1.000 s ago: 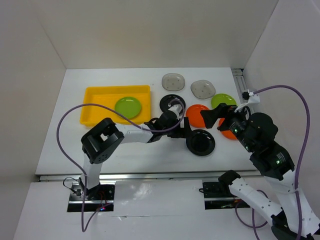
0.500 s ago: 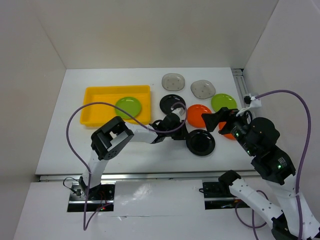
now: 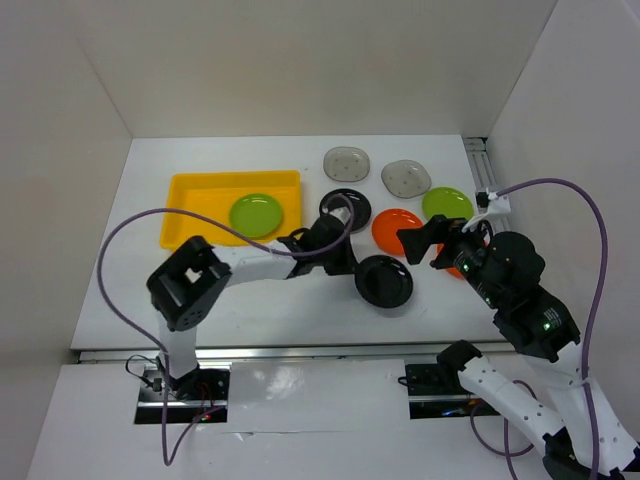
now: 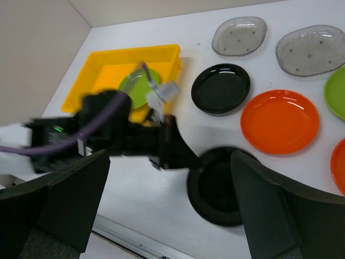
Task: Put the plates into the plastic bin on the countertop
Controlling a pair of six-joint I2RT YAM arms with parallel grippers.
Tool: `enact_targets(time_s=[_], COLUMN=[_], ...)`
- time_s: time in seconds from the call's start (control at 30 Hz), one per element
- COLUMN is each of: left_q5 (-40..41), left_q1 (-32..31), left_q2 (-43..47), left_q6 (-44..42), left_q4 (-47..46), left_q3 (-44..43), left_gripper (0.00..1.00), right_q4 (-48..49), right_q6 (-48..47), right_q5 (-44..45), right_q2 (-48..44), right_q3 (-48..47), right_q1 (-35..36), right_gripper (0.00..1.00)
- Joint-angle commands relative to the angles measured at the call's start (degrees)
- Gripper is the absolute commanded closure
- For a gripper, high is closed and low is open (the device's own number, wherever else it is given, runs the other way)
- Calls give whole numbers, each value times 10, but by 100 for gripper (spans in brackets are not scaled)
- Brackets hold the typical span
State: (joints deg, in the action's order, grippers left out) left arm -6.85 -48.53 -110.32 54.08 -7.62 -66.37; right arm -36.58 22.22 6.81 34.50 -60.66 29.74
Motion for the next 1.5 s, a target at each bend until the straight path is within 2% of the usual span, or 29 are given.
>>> enact_targets(time_s=[0.0,0.07,0.1,0.17,0.3,0.43,0.77,0.87,0.93,0.97,1.07,1.1,1.2,1.27,1.3,1.47], left_q5=[87,89,79,79,95,79,80,74,74,68,68,75,86,102,102,84], left_q1=[81,132,188,235,353,424,469,469,469,469,449,441,390,353,309,189], left_q2=[148,185,200,228,214,183,86,71,71,78,116,131,214,258,290,296], left_q6=[11,18,23,23,12,1,-15,-21,-21,-26,-26,-26,-42,-48,-53,-3], left_q4=[129,155,155,174,225,241,222,242,242,242,235,235,213,206,192,125], left_q3=[-44,-37,-32,-32,-56,-74,-80,-97,-90,-90,-69,-68,-49,-33,-26,19], left_gripper=[100,100,100,100,100,100,100,98,85,69,37,20,7,3,1,1], right_q4=[48,78,88,121,169,195,195,185,179,179,179,179,173,158,152,84], right_q6=[-1,5,5,10,10,15,15,15,15,15,15,15,15,10,10,17], right_q5=[-10,-19,-28,-47,-68,-74,-74,-74,-69,-69,-69,-69,-74,-58,-50,48], right_q2=[13,19,28,48,85,97,92,92,87,87,87,87,87,81,74,54], right_q3=[23,47,55,79,108,130,142,136,131,131,126,121,114,107,99,54], right_q1=[0,0,0,0,0,0,0,0,0,0,0,0,0,0,0,0], right_gripper=[0,0,0,0,0,0,0,0,0,0,0,0,0,0,0,0])
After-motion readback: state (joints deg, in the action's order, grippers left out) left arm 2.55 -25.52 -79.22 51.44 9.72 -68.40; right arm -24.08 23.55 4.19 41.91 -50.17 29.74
